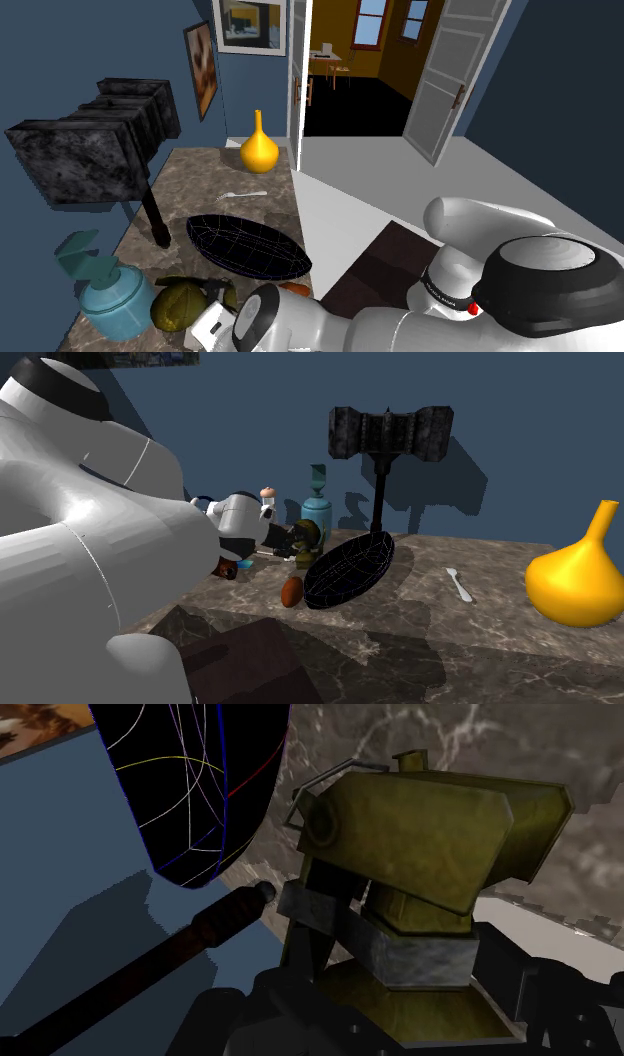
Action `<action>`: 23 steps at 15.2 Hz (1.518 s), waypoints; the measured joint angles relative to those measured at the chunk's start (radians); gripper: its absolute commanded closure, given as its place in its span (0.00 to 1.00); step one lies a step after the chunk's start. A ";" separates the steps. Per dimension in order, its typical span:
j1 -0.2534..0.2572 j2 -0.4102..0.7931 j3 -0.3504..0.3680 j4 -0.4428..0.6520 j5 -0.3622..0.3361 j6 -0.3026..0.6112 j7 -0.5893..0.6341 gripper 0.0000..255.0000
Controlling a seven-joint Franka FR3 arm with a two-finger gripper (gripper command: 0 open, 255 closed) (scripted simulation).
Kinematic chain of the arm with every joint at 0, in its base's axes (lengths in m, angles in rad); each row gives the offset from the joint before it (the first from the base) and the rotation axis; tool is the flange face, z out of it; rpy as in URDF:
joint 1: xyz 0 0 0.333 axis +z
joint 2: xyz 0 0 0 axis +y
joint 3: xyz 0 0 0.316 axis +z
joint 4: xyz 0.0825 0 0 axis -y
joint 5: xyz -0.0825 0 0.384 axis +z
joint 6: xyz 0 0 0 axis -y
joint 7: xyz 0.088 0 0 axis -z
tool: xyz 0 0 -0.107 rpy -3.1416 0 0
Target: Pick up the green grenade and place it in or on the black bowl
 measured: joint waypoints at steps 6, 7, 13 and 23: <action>0.009 0.024 -0.014 -0.010 -0.005 -0.007 -0.016 1.00; 0.012 0.037 -0.021 -0.014 -0.008 -0.011 -0.024 1.00; 0.045 0.108 -0.063 -0.041 -0.022 -0.038 -0.070 1.00; 0.104 0.228 -0.147 -0.074 -0.045 -0.089 -0.156 1.00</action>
